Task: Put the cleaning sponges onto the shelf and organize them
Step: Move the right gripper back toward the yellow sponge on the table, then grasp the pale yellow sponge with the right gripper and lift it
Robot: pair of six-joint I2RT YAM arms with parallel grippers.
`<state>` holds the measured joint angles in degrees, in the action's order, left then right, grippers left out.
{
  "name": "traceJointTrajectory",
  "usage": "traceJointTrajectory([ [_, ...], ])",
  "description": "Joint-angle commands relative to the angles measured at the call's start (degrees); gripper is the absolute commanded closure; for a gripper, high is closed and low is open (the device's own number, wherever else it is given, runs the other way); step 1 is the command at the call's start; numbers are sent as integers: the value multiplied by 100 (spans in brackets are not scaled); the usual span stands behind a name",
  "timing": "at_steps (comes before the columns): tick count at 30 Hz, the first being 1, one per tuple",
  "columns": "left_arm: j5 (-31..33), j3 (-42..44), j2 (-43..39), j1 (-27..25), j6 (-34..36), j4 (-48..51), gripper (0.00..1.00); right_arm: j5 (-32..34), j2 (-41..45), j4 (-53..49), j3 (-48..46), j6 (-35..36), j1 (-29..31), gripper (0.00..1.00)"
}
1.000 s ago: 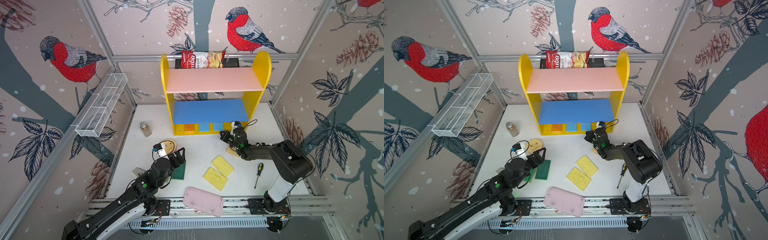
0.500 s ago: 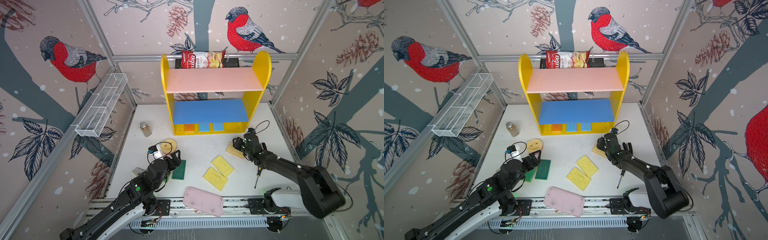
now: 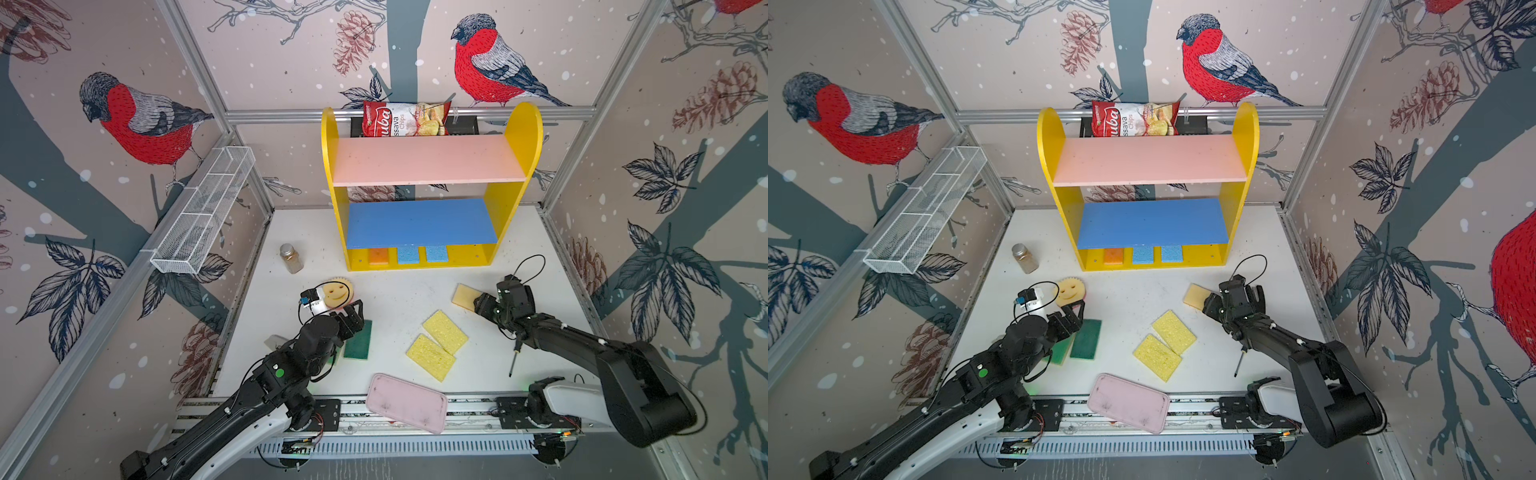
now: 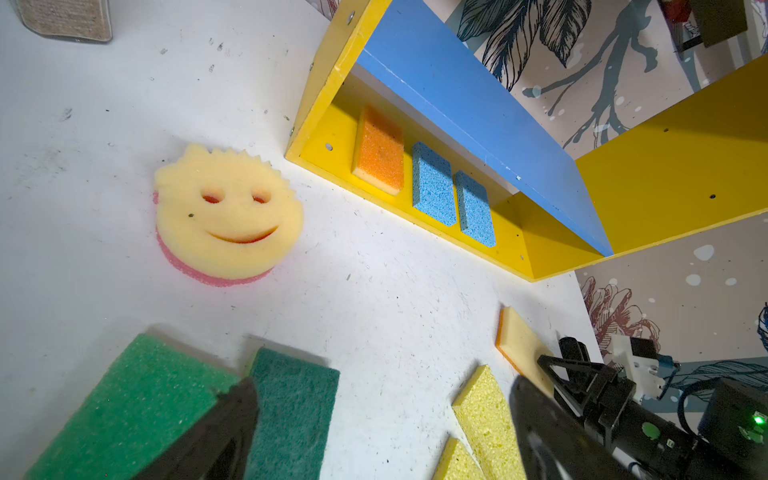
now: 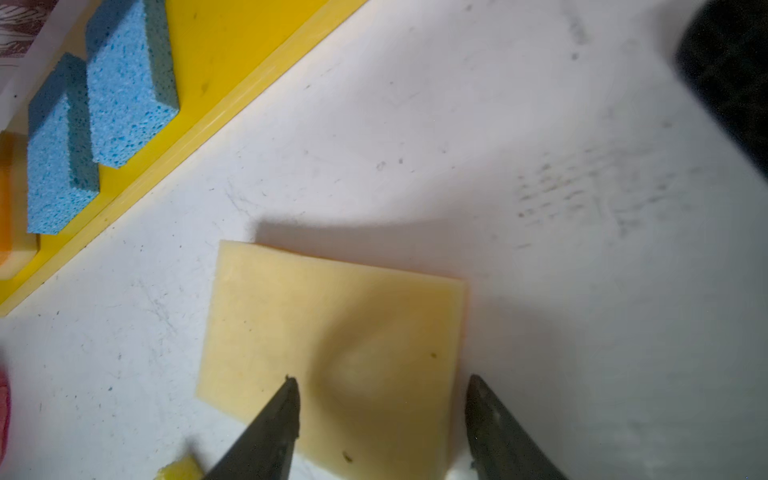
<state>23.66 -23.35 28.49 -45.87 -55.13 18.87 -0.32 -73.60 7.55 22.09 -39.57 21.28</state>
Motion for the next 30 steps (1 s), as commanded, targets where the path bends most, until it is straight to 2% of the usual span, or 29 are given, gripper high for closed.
traceJointTrajectory([
  [1, -68, 41, -1, 10, 39, -143, 7, -82, -217, 224, -3, -187, 194, 57],
  [3, -55, 75, 7, 8, 19, -147, 6, -100, -378, 359, 56, -234, 332, 73],
  [6, -63, 88, 43, 12, 2, -189, 6, -78, -595, 396, 257, -173, 554, 91],
  [8, -81, 77, 84, 16, 38, -222, 6, -12, -630, 430, 367, -29, 722, 98],
  [13, -63, 11, 224, 27, 117, -226, 5, 109, -368, 479, 488, 403, 928, 100],
  [20, -177, -37, 428, 51, 322, -470, 4, -214, 359, 508, 511, 1282, 975, 100],
  [23, -319, -114, 528, 91, 477, -591, 3, -477, 594, 417, 634, 1790, 1081, 100],
  [26, -500, -274, 647, 148, 669, -679, 3, -447, 671, 144, 870, 2245, 1317, 100],
  [30, -972, -620, 982, 250, 1047, -758, 3, -321, 831, 140, 956, 2429, 1712, 100],
])
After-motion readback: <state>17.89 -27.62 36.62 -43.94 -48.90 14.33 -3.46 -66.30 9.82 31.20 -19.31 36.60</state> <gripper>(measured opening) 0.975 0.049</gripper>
